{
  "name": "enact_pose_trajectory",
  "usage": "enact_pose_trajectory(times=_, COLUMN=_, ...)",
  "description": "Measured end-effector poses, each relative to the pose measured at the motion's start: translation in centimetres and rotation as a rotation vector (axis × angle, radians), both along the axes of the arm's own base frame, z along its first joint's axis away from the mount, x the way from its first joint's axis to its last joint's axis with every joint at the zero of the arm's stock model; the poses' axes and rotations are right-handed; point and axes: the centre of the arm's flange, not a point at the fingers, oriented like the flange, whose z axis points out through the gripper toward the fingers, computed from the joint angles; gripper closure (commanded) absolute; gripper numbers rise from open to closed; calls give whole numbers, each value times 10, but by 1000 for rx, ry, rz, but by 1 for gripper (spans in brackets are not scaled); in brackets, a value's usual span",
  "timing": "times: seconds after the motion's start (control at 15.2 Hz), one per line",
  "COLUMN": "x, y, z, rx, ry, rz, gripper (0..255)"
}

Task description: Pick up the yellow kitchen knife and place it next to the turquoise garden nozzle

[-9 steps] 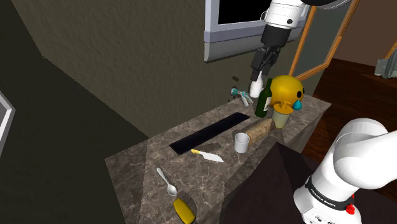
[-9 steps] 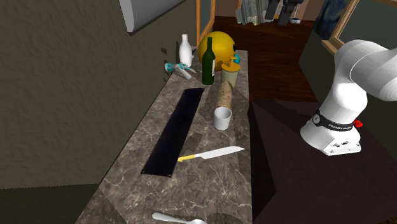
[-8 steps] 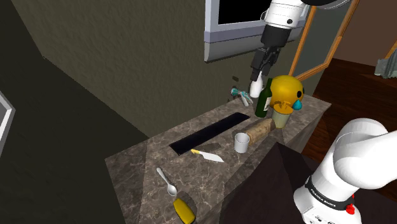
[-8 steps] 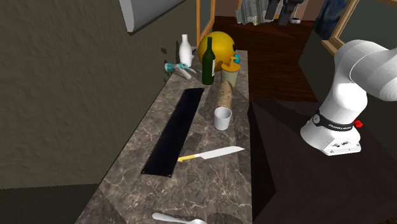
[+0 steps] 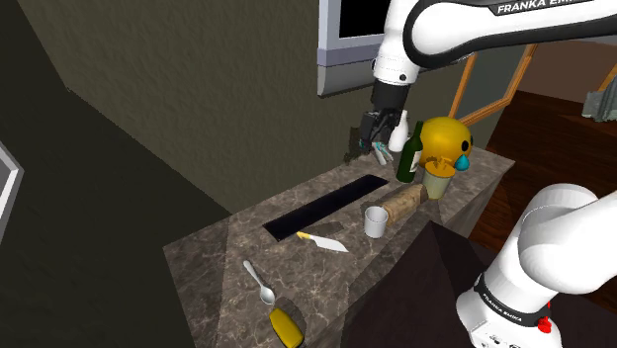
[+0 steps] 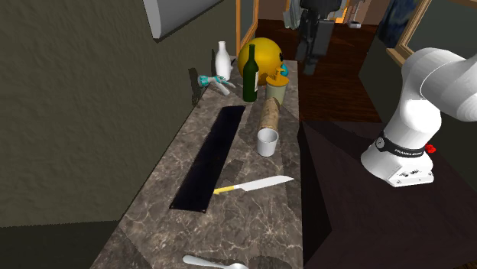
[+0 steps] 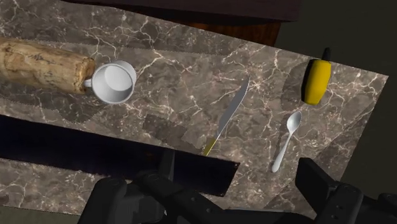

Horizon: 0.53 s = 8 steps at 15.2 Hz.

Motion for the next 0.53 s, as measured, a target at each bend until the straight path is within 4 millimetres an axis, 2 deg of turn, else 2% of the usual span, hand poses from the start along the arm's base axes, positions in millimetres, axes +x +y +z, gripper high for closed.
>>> enact_pose_trajectory(times=0.53, x=52, y=30, z=-91, rx=-37, ry=51, rz=-25, gripper=0)
